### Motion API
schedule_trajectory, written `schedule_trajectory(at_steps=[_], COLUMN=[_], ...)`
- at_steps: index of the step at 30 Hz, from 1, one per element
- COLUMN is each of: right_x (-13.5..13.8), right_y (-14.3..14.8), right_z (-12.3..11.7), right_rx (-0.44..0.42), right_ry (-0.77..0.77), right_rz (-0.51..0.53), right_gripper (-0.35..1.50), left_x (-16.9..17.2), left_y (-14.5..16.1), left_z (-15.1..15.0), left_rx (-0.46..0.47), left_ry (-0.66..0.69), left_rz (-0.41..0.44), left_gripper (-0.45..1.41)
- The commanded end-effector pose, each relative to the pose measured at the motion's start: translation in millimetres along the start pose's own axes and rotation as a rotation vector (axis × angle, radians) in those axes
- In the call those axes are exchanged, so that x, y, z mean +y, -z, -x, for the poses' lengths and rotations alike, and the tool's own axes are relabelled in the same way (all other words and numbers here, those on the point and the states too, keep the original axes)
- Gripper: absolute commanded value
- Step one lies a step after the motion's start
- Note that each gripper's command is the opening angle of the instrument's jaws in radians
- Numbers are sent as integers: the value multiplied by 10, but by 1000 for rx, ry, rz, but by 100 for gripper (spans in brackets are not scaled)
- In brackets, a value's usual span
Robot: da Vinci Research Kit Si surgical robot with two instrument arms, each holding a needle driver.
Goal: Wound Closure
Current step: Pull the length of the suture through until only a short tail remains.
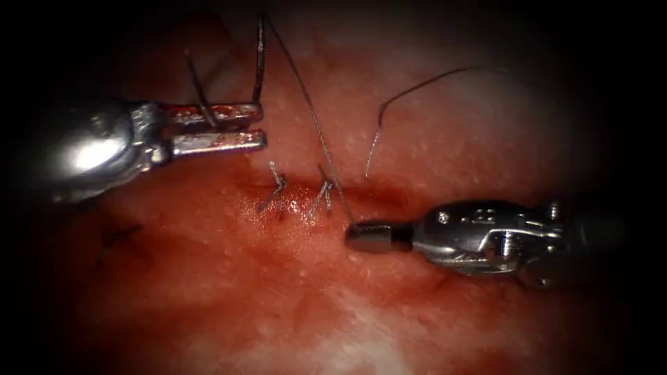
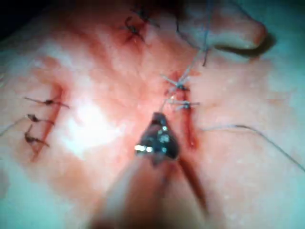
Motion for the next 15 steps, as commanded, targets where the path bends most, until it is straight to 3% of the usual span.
schedule_trajectory(at_steps=[1, 3, 4, 5, 15], right_x=[-16, -55, -55, -72, -126], right_y=[-10, -11, -11, -10, 1], right_z=[-1, -9, -9, -11, -27], right_rx=[-1, -28, -28, -29, -30], right_ry=[2, 14, 14, 19, 32], right_rz=[-19, -47, -47, -60, -66], right_gripper=[-35, -35, -35, -35, -35], left_x=[0, 1, 1, 3, 23], left_y=[-7, -7, -7, -6, 4], left_z=[3, 16, 16, 18, 28], left_rx=[-1, -5, -5, -8, -30], left_ry=[-7, -14, -14, -11, -12], left_rz=[2, 8, 8, 10, 57], left_gripper=[-45, -45, -45, -45, -45])
